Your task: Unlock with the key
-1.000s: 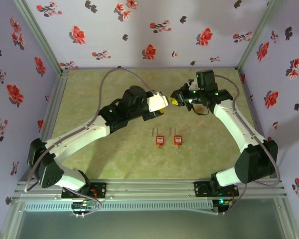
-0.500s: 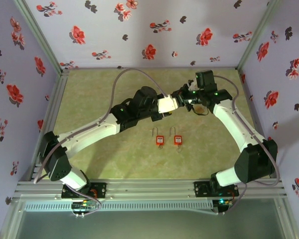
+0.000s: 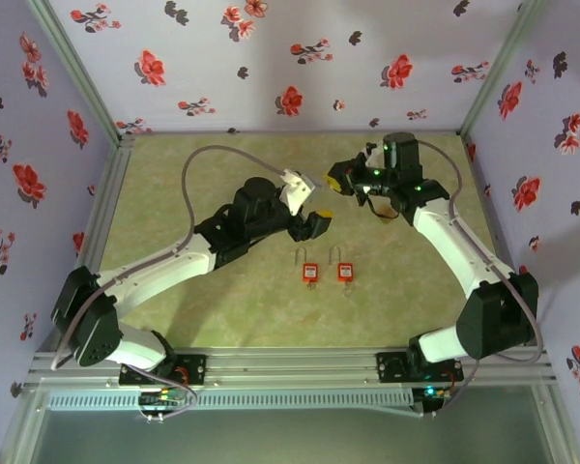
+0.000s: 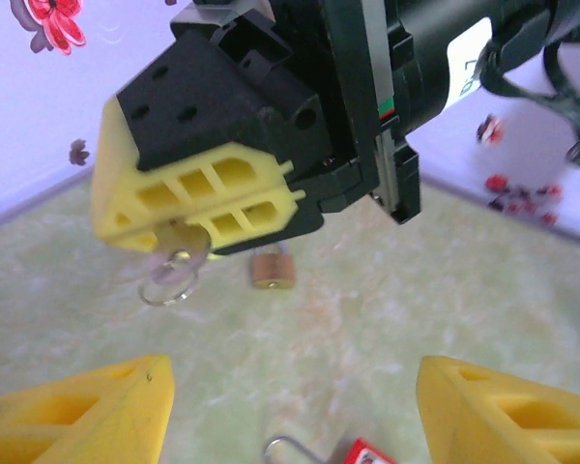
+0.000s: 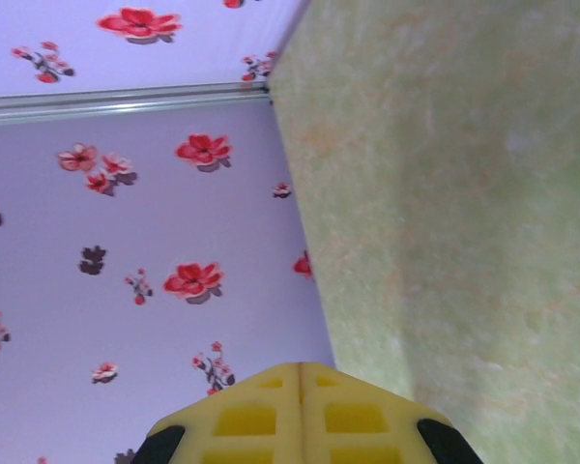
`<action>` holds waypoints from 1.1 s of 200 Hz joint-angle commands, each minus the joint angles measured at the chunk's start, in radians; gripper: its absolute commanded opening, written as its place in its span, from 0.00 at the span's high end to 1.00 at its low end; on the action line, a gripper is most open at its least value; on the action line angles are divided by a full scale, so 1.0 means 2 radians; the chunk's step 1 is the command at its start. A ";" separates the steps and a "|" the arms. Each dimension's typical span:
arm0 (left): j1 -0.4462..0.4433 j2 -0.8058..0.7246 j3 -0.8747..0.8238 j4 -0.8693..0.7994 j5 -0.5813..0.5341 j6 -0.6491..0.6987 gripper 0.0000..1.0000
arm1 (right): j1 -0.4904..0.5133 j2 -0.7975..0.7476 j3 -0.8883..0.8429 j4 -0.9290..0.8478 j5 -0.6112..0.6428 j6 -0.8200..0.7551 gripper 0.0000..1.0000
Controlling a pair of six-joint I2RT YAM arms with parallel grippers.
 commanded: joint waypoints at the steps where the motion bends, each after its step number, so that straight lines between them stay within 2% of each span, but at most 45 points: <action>1: 0.002 -0.021 -0.013 0.062 -0.013 -0.057 0.34 | 0.003 -0.012 -0.005 0.038 -0.008 0.015 1.00; 25: -0.012 -0.018 0.027 -0.028 -0.100 0.051 0.35 | 0.005 -0.010 -0.002 0.016 -0.006 0.009 1.00; 45: -0.020 0.002 0.075 -0.098 -0.136 0.151 0.35 | 0.008 -0.011 -0.001 0.010 -0.006 0.007 1.00; 78: -0.022 0.021 0.092 -0.106 -0.149 0.252 0.35 | 0.011 -0.014 -0.002 0.004 -0.005 0.005 1.00; 125: -0.023 0.036 0.080 -0.092 -0.136 0.362 0.36 | 0.013 -0.015 -0.002 0.003 -0.009 0.006 1.00; 162: -0.020 0.046 0.080 -0.071 -0.136 0.396 0.40 | 0.015 -0.015 -0.005 0.004 -0.011 0.006 1.00; 220: -0.011 0.059 0.098 -0.074 -0.108 0.391 0.51 | 0.019 -0.018 -0.009 0.005 -0.012 0.010 1.00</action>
